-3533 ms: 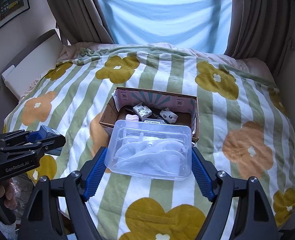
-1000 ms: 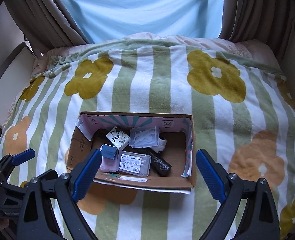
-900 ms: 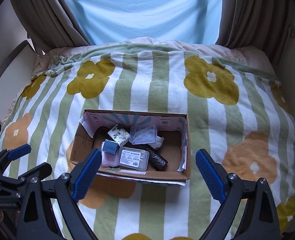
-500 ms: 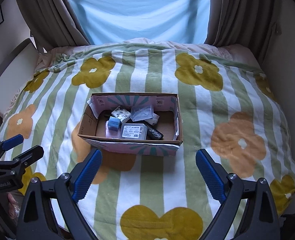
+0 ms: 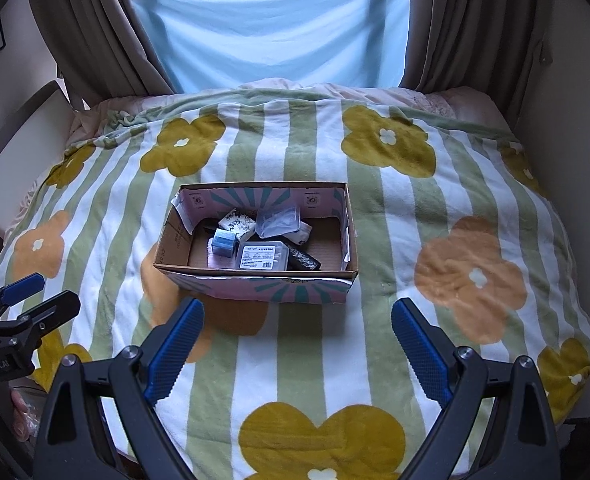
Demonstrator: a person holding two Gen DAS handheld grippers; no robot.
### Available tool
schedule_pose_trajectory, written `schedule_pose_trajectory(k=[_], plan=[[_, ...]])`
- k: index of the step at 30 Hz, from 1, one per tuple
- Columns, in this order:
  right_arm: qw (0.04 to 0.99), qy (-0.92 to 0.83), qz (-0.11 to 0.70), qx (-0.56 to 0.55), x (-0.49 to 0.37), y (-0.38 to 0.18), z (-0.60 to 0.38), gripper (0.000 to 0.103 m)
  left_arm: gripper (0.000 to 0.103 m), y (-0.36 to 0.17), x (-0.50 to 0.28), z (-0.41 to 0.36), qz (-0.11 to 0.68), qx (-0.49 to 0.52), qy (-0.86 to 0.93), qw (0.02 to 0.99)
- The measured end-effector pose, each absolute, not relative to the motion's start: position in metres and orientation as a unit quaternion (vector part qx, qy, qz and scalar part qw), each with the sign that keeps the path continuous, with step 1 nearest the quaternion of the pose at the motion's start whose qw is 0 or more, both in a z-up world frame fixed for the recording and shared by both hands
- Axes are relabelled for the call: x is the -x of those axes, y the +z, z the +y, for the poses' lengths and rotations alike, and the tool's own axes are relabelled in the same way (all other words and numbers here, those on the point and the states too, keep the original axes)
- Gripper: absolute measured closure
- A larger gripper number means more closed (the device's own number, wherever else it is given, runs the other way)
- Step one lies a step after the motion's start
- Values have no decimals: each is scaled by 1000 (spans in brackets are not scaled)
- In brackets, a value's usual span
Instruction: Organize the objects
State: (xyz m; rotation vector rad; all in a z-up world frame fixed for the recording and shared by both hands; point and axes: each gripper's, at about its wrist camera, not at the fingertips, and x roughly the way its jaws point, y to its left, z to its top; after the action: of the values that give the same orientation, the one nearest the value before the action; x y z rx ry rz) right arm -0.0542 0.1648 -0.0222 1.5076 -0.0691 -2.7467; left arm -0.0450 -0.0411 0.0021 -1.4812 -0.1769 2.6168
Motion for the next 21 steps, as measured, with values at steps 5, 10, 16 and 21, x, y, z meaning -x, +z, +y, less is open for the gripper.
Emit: schedule_pose_trajectory(k=[5,10,16,21], plan=[[2,-876,-22,-481,54,-21,166,9,0,6,46,-37,-55,489,868,67],[2,-877,-22,-481,53,-21,166,9,0,7,46,-35,-57,489,867,69],[3,-877,-20,-480,53,-21,166,9,0,8,46,-33,-57,489,868,69],[2,-877,-24,-481,52,-21,165,9,0,8,46,-33,-57,489,868,69]])
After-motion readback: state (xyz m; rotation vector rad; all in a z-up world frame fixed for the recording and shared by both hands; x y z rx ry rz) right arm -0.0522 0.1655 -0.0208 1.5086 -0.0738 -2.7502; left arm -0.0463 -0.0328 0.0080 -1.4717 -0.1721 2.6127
